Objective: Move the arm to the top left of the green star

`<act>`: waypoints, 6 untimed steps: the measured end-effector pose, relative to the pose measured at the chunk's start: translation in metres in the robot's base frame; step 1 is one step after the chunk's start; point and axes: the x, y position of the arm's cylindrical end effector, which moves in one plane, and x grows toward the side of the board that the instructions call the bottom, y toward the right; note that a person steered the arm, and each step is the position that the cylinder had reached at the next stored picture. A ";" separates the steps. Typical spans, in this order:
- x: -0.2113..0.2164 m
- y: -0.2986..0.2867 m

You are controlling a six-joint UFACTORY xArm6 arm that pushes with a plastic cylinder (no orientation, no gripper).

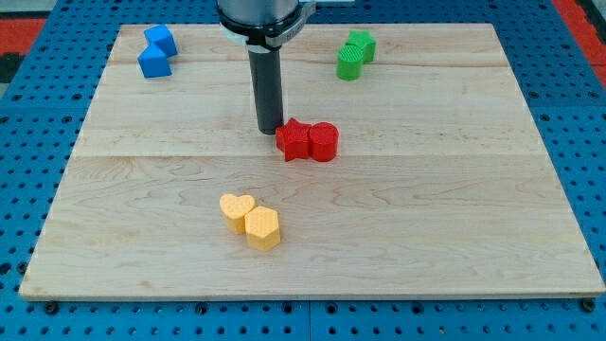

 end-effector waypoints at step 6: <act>-0.198 0.032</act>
